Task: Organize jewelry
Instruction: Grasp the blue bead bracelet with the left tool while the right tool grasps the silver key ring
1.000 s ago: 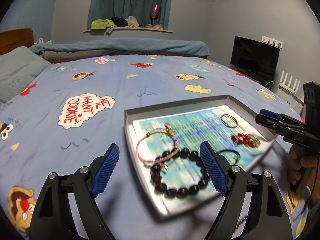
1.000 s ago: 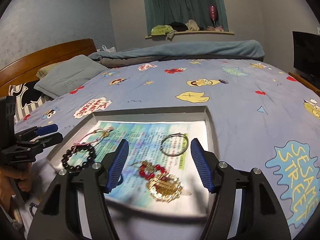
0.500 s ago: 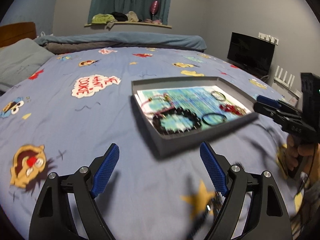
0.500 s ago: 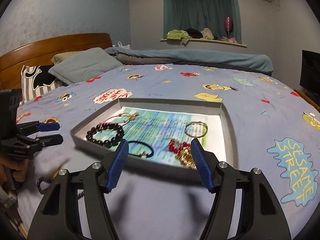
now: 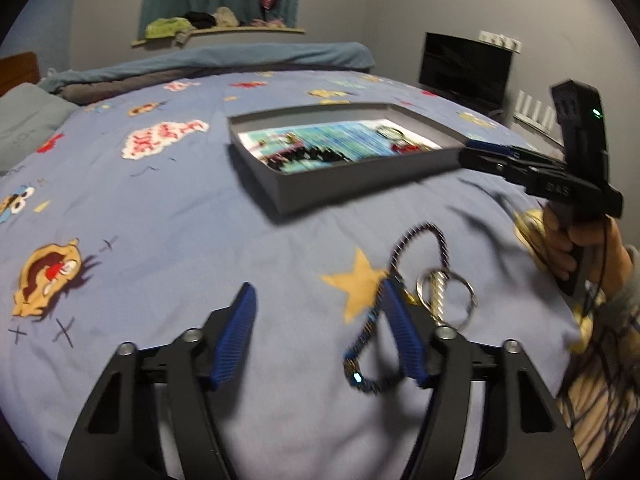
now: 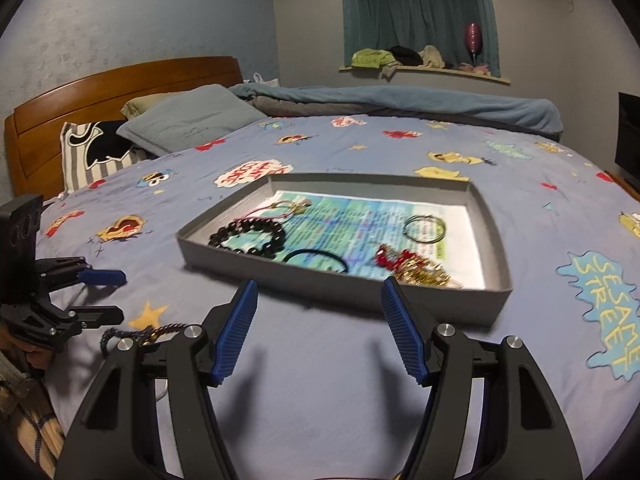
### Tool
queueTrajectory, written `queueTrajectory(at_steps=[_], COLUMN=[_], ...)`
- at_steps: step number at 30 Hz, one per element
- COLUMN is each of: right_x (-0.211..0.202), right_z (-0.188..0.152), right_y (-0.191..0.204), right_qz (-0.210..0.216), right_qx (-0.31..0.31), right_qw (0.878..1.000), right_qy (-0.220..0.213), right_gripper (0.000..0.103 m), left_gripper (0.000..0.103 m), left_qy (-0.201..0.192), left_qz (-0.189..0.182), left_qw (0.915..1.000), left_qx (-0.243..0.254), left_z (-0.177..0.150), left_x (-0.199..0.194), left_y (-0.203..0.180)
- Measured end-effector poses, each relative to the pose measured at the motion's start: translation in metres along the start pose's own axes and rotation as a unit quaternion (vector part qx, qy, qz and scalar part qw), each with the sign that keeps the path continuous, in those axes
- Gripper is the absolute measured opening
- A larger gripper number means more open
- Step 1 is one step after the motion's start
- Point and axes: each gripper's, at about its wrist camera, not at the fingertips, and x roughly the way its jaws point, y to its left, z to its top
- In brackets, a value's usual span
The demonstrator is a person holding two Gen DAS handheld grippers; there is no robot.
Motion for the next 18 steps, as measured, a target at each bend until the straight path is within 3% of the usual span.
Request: queueTrajectory(at_steps=[6,9,11,13,18], right_x=[0.004,0.007,0.009,0.008,0.005], right_z=[-0.005,-0.007,-0.009,-0.011,-0.019], right_y=[0.015,0.023,0.030,0.038,0.057], right_qz=[0.025,0.050,0.060,0.067,0.085], right_qx=[-0.013,-0.019,-0.024,-0.035,-0.053], right_qw=[0.999,0.998,0.997,0.996,0.994], right_qy=[0.017,0.031,0.036,0.038,0.045], right_gripper=[0.064,0.064,0.064,0.064,0.064], left_gripper=[0.051,0.037,0.018,0.008,0.008], left_qy=[0.019,0.033,0.034,0.027,0.001], left_qz=[-0.020,-0.011,-0.002,0.007,0.044], left_qw=[0.9990,0.9981,0.9977,0.9978,0.9981], left_qx=[0.034,0.051,0.059,0.061,0.044], left_z=[-0.009,-0.013,-0.014,-0.014,-0.011], left_x=[0.003,0.009,0.010,0.007,-0.001], left_y=[-0.009,-0.013,-0.014,-0.011,-0.001])
